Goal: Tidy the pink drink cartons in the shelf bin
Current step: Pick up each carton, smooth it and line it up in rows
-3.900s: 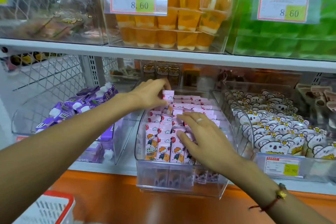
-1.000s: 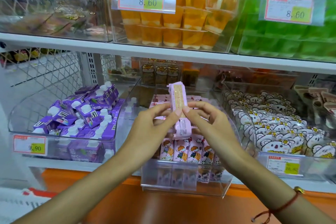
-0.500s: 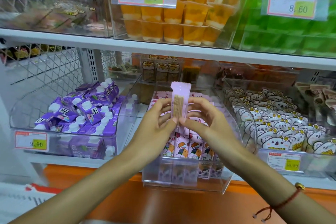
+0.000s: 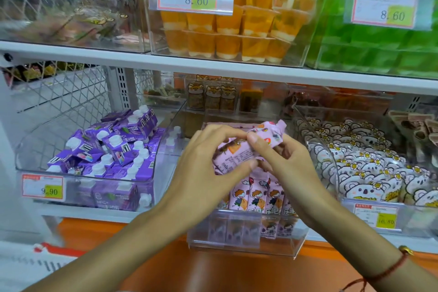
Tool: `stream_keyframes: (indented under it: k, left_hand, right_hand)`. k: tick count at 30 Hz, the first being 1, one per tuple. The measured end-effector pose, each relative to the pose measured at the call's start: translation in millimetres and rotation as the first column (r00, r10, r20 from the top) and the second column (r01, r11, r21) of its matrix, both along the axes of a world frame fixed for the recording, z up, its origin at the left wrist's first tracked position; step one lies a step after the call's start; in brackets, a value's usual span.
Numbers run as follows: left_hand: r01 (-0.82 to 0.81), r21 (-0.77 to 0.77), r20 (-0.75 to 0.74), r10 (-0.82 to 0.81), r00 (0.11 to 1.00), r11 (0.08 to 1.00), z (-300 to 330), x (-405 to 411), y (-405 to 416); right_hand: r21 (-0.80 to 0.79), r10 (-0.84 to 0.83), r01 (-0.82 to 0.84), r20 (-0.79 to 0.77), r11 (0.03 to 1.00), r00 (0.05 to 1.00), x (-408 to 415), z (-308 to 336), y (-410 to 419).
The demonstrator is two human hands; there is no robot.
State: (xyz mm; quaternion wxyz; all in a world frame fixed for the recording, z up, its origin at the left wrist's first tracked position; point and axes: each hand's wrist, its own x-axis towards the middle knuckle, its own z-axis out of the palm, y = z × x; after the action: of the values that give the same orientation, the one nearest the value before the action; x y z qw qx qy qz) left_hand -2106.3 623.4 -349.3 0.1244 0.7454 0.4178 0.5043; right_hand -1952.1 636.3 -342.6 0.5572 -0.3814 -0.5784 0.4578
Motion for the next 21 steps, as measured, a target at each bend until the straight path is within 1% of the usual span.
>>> stream_keyframes:
  k: [3,5,7,11,14,19,20,21]
  left_hand:
    - [0.04,-0.185,0.051,-0.031,0.998,0.982,-1,-6,5]
    - [0.073,-0.27,0.037,-0.066,0.997,0.96,-2,-10,8]
    - [0.083,-0.251,0.008,-0.083,0.996,0.964,-4,-11,8]
    - [0.04,-0.182,-0.001,-0.041,0.999,0.982,-8,-11,8]
    - [0.029,-0.163,0.02,-0.026,0.999,0.986,-12,-11,9]
    - [0.043,-0.138,-0.001,-0.043,0.999,0.99,-8,-10,8]
    - [0.033,-0.126,0.031,-0.03,0.999,0.992,-4,-12,10]
    - [0.026,-0.118,0.103,-0.014,0.995,0.993,0,-16,13]
  right_hand:
    - [-0.108,0.07,-0.078,-0.078,0.991,0.995,5,0,3]
    - [-0.098,0.11,-0.116,-0.067,0.988,0.992,8,2,2]
    - [-0.069,0.114,-0.114,-0.002,0.991,0.993,9,3,1]
    - [0.074,0.111,-0.124,0.161,0.99,0.981,10,3,-2]
    - [0.138,0.098,-0.123,0.18,0.983,0.979,8,3,-4]
    - [0.142,0.075,-0.1,0.171,0.985,0.982,7,3,-2]
    - [0.139,0.055,-0.08,0.174,0.987,0.983,9,2,0]
    - [0.145,0.016,-0.046,0.201,0.988,0.979,10,1,4]
